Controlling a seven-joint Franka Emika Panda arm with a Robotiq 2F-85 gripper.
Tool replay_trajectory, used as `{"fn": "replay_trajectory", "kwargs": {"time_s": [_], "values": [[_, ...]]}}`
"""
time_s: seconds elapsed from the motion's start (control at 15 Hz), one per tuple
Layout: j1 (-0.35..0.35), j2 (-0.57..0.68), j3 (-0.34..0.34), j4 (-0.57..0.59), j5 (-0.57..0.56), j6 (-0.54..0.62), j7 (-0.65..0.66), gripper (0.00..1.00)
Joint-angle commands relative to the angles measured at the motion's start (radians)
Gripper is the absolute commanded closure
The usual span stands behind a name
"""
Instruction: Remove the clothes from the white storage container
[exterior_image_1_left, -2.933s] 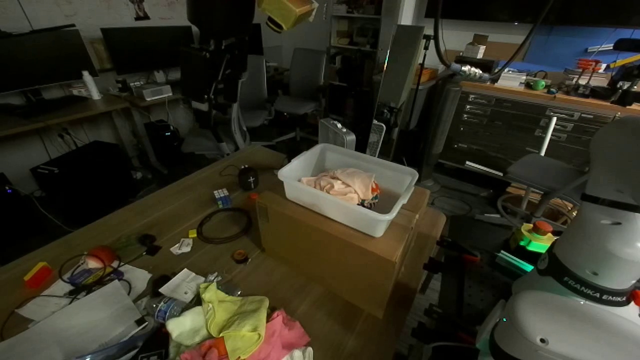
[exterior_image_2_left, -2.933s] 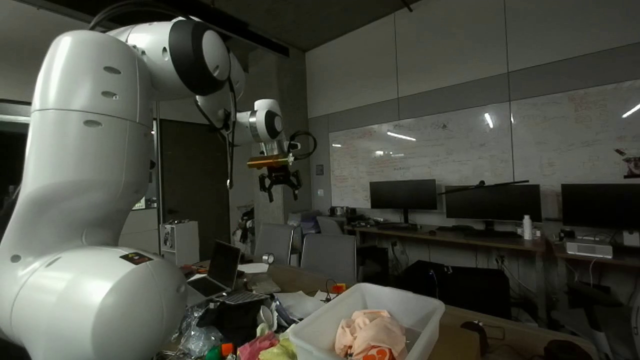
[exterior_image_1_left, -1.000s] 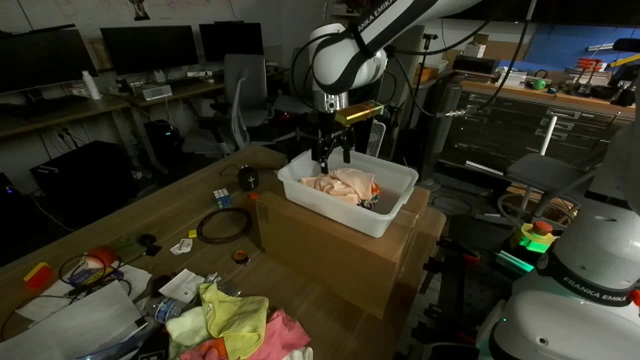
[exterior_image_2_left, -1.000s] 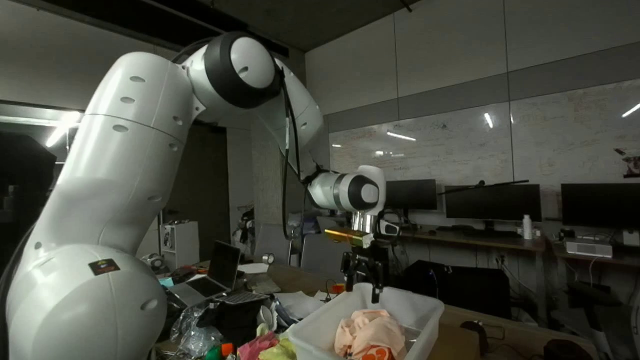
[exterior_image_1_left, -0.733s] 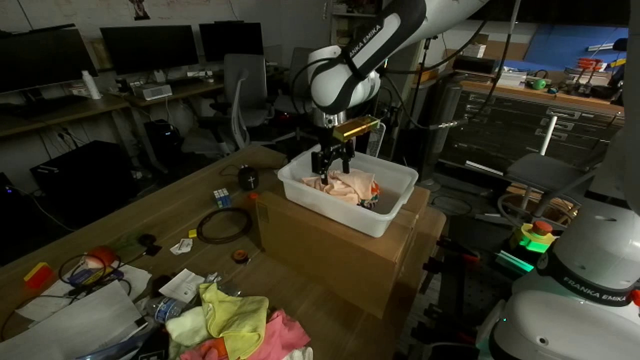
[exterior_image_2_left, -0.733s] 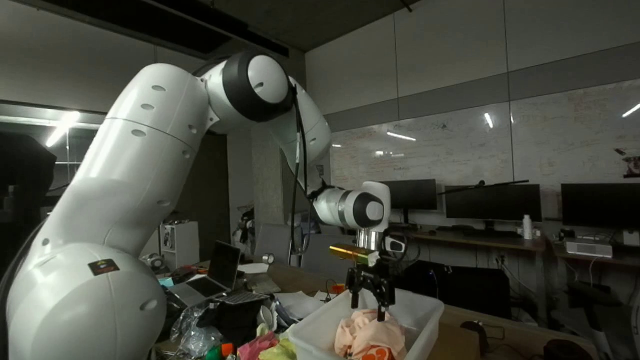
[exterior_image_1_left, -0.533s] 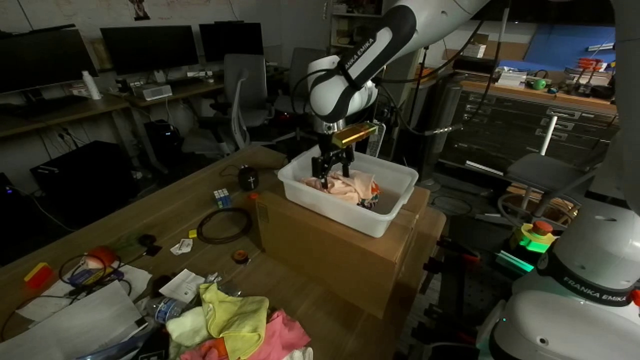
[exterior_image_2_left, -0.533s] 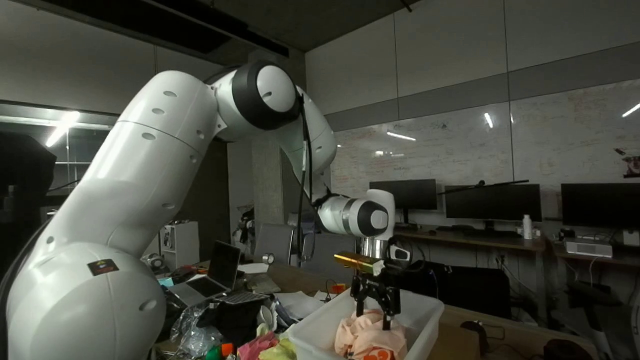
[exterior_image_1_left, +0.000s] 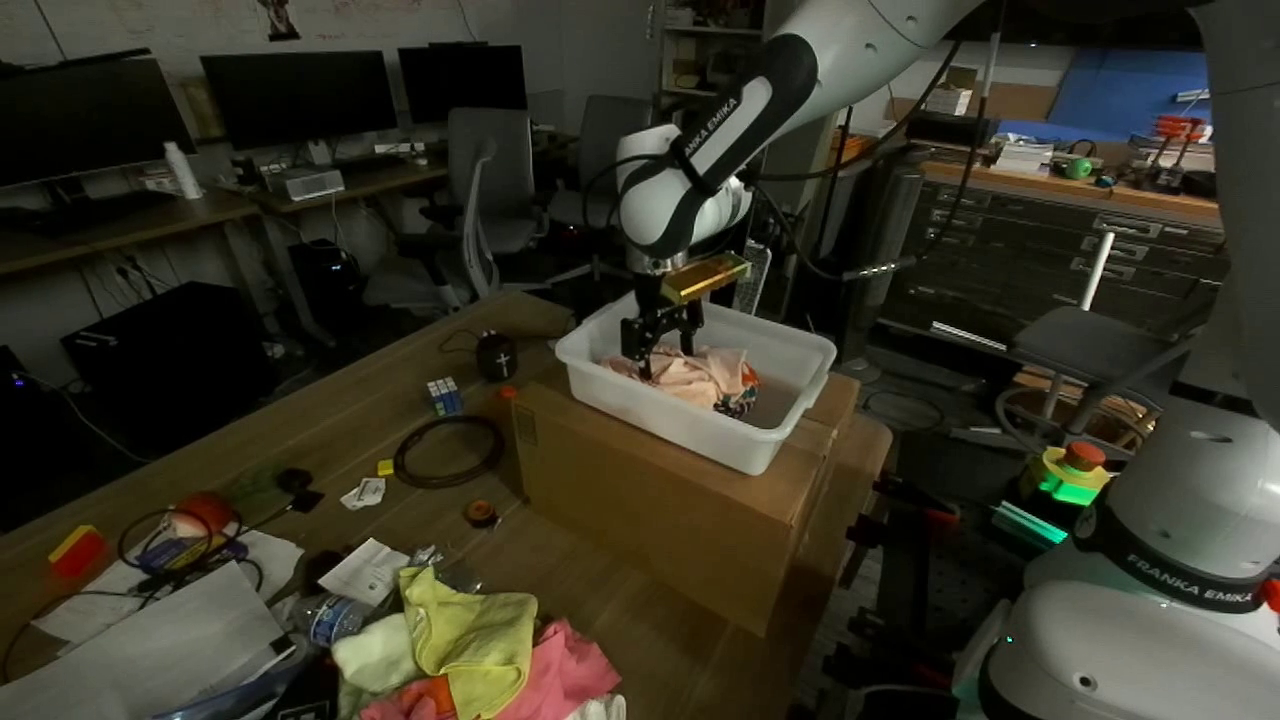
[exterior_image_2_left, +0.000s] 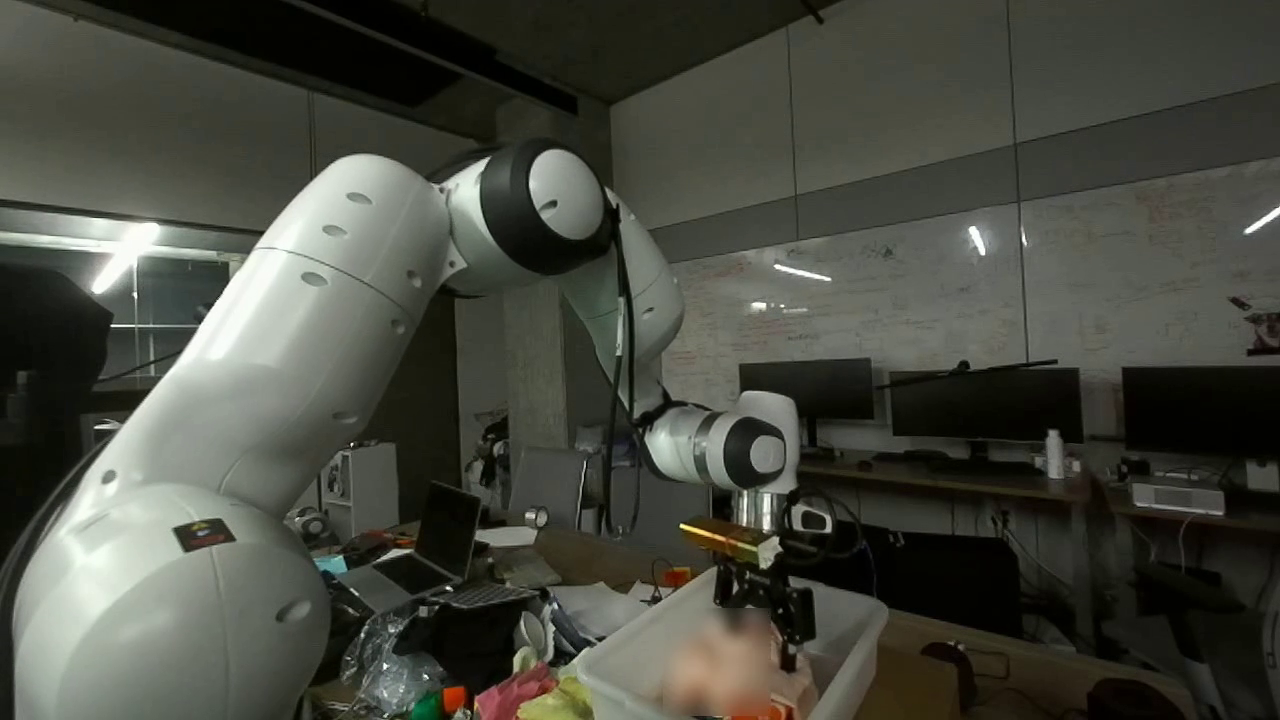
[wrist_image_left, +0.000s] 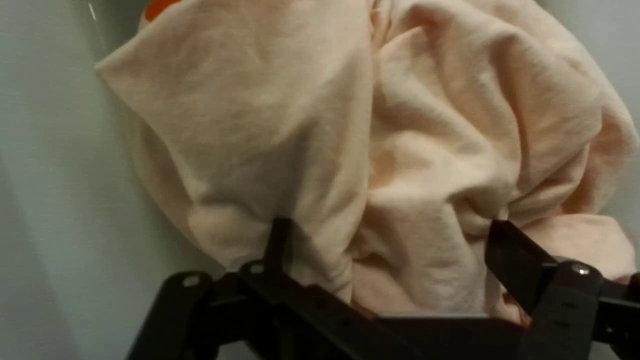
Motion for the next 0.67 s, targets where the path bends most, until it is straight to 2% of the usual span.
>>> {"fn": "replay_trajectory", "kwargs": {"time_s": [0.0, 0.07, 0.13, 0.2, 0.27, 0.47, 0.6], "values": [[0.001, 0.035, -0.002, 0.031, -0.01, 0.018, -0.014, 0.0], [0.001, 0.039, -0.001, 0.032, -0.009, 0.018, -0.017, 0.0], [0.0, 0.043, 0.0, 0.035, -0.008, 0.021, -0.019, 0.25], [-0.002, 0.045, 0.001, 0.037, -0.005, 0.02, -0.023, 0.26], [-0.002, 0.046, 0.001, 0.039, -0.004, 0.02, -0.024, 0.32], [-0.003, 0.047, 0.003, 0.045, 0.0, 0.018, -0.024, 0.58], [-0.004, 0.044, 0.005, 0.048, 0.001, 0.019, -0.027, 0.71]]}}
